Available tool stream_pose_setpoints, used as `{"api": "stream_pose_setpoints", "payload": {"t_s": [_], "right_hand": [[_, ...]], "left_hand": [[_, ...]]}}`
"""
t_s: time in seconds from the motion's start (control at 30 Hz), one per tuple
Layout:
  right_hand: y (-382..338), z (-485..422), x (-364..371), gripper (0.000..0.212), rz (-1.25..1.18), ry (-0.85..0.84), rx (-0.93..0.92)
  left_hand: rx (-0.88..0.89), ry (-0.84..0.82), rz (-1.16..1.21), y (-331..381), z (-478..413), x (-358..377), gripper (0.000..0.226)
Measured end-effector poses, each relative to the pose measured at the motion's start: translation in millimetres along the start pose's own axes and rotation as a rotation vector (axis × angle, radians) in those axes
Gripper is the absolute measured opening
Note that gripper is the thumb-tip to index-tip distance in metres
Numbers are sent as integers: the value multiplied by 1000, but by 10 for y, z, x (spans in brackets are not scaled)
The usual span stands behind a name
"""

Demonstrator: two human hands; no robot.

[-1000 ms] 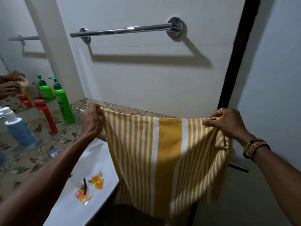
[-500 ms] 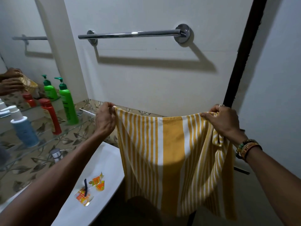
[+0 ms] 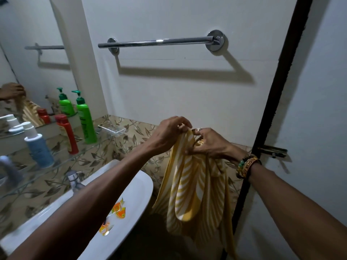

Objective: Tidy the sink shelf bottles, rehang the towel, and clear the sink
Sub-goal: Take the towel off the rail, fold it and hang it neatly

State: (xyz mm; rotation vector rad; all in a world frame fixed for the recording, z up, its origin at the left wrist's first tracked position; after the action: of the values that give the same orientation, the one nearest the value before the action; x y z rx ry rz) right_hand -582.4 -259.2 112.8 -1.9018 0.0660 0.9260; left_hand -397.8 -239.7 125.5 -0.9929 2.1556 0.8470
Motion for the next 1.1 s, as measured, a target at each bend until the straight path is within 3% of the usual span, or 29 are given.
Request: {"api": "stream_pose_setpoints", "payload": {"t_s": [0.03,0.2,0.4,0.6,0.73,0.8,0.93,1.1], "right_hand": [[-11,-17,34,44,-59,-29,18],[141,49,12,25,-108,-187,163],[415,201,-236,37,50,-204,334],[541,249,-383,27,69,-40,335],[623,243,-557,38,-73,454,291],[665,221,-634,35,-148,574,280],[617,153,-634,30,-383,566,297],[496,68,-473,8,-523,538,297]], "left_hand": [[0,-17,-14,15,0,0,18],[-135,133,-55,-103,84,-99,20],[-324,228,-141,-422,234,-232,17],[-563,188,-115,-549,334,-199,20],[-802,210,204,-586,357,-263,25],[-864,217,323,-595,366,-285,23],[-887,160,525,-528,375,-247,21],[-818,42,720,-324,369,-174,13]]}}
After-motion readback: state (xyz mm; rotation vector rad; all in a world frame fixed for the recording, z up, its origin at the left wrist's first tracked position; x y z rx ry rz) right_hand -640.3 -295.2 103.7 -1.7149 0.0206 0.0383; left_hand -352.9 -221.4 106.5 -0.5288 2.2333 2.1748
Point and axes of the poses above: each hand's wrist, its own z-axis away from the middle knuckle, its own x-axis out of the palm, y = z × x, the point moved 1 cm from there along -z, towards the middle knuckle, and after that the axes turned 9 degrees about -z, right-handed, at the moved point
